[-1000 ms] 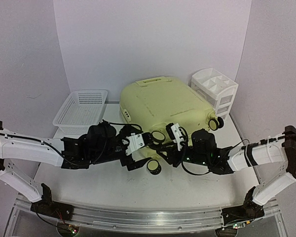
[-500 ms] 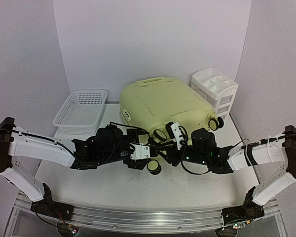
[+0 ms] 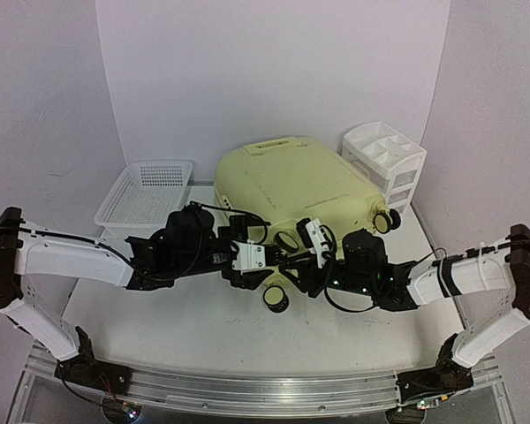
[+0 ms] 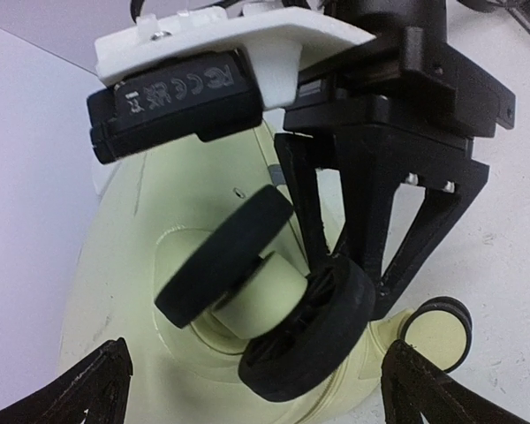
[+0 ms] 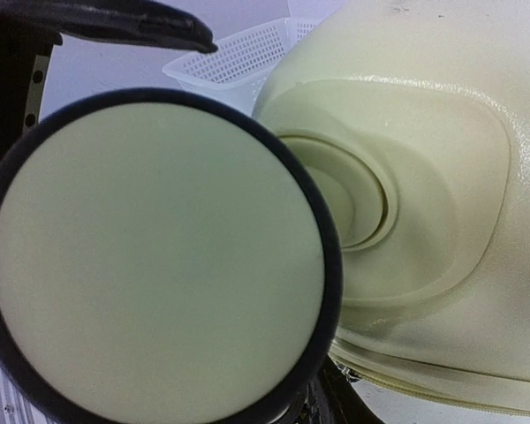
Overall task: Open, take out, and arrange the luggage
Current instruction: Adjust the luggage at the center of the board.
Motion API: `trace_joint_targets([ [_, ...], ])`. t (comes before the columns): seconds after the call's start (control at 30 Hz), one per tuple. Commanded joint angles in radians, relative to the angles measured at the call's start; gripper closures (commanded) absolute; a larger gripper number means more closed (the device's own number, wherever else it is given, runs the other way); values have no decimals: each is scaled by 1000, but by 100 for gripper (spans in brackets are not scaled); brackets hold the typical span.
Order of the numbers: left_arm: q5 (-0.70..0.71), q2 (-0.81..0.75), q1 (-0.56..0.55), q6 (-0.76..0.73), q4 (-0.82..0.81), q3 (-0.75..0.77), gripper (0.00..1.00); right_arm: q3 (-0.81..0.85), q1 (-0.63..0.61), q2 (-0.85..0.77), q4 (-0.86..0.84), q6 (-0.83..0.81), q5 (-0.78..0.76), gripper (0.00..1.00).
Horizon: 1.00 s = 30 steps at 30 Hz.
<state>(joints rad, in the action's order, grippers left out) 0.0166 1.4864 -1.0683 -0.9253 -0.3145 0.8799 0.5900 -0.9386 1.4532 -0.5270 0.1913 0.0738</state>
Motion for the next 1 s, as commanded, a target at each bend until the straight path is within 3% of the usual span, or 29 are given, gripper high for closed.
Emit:
trace_joint_targets([
  [0.0, -96, -23, 18, -35, -10, 90, 0, 54, -1, -5, -59, 10, -11, 65],
  [0.4, -197, 68, 51, -121, 301, 253, 3, 56, -1, -10, -53, 8, -10, 65],
  [0.63, -266, 119, 78, -180, 576, 404, 7, 53, -1, -9, -52, 12, -13, 65],
  [0.97, -257, 119, 82, -184, 578, 422, 7, -5, 0, -45, -43, 29, -59, 59],
])
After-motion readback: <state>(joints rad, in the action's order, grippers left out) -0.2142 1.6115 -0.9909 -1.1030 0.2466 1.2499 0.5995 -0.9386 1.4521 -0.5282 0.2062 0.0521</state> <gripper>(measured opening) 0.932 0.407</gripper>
